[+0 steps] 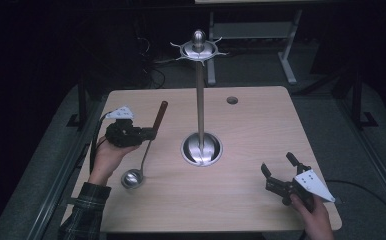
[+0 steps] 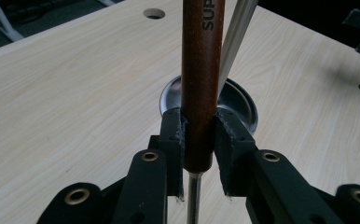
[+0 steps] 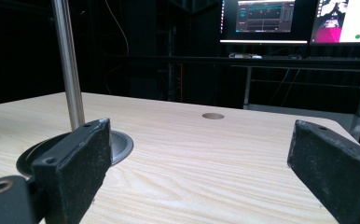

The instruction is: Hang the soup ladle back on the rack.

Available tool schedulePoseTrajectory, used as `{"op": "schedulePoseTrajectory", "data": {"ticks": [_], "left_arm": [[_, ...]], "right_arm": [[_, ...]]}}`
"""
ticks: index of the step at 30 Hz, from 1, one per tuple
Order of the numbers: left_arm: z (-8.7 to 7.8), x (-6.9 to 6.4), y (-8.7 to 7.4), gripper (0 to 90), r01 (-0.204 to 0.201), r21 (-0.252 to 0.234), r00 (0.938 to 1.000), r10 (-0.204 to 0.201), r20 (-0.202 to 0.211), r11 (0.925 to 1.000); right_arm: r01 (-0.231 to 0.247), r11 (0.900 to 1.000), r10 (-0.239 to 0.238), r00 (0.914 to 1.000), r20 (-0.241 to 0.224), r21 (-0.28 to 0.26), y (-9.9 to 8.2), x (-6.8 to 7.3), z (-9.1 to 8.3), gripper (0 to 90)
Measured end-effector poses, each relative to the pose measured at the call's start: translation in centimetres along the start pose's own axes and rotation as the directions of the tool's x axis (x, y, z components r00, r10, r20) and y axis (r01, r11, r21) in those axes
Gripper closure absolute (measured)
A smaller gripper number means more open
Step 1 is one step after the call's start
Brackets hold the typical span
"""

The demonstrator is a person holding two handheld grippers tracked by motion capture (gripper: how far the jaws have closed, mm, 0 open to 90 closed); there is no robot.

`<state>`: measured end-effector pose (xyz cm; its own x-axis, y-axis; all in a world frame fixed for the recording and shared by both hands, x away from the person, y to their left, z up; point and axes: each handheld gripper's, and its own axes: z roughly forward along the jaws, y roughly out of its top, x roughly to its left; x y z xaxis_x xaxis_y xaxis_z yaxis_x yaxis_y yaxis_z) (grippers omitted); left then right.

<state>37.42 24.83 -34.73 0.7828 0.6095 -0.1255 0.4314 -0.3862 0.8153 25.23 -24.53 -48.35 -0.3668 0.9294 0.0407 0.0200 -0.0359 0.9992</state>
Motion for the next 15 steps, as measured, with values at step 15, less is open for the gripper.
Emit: {"op": "schedulePoseTrajectory", "data": {"ticks": [15], "left_arm": [[-2.7, -0.5, 0.8, 73.7, -0.007, -0.092, 1.0000, 0.007, 0.005, 0.9957]], "right_arm": [[-0.001, 1.0000, 0.001, 1.0000, 0.000, 0.000, 0.0, 0.0, 0.0, 6.0]]}}
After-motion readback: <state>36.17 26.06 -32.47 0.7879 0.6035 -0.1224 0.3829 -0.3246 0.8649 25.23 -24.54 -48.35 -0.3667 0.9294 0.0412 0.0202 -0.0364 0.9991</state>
